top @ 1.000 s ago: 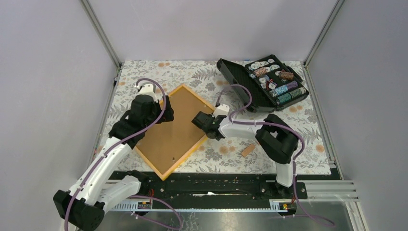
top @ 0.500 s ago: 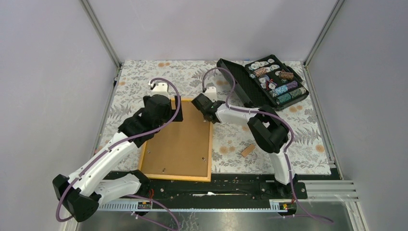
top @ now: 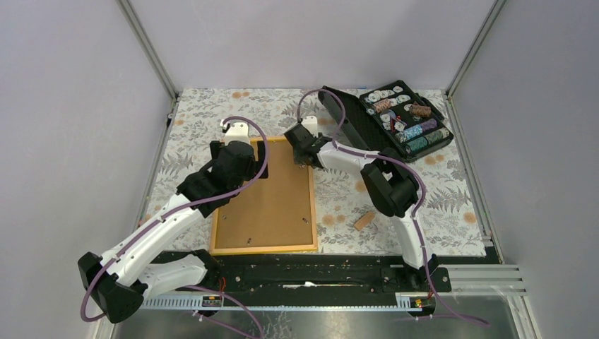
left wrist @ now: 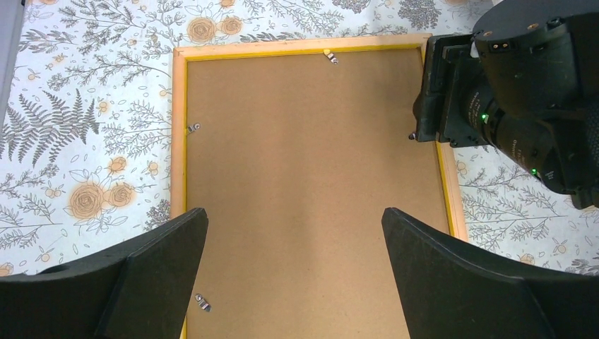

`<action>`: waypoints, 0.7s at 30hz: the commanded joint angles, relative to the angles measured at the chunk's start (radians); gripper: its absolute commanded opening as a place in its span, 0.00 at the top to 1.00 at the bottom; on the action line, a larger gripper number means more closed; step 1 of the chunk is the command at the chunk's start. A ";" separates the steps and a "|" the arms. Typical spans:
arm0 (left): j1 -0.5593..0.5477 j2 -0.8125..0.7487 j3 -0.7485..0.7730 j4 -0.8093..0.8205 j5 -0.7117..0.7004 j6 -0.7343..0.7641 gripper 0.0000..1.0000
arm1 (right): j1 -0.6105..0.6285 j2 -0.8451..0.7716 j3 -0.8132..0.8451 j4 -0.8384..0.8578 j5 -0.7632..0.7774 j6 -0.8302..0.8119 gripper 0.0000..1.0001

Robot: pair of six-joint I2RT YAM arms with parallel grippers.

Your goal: Put the photo into the frame

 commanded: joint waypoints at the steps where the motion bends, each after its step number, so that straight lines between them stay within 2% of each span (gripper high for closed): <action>1: -0.019 -0.015 -0.001 0.032 -0.039 0.019 0.01 | -0.001 -0.099 0.000 -0.101 -0.077 0.216 0.34; 3: -0.028 -0.009 0.001 0.029 -0.039 0.019 0.01 | 0.000 -0.110 -0.031 -0.114 -0.118 0.322 0.28; 7: -0.038 -0.004 -0.002 0.029 -0.036 0.021 0.01 | 0.001 -0.080 -0.005 -0.179 -0.074 0.438 0.26; 13: -0.039 -0.006 -0.004 0.029 -0.040 0.022 0.01 | -0.002 -0.004 0.107 -0.314 -0.050 0.502 0.30; 21: -0.039 -0.010 -0.001 0.026 -0.046 0.021 0.01 | 0.009 0.024 0.120 -0.332 -0.078 0.500 0.31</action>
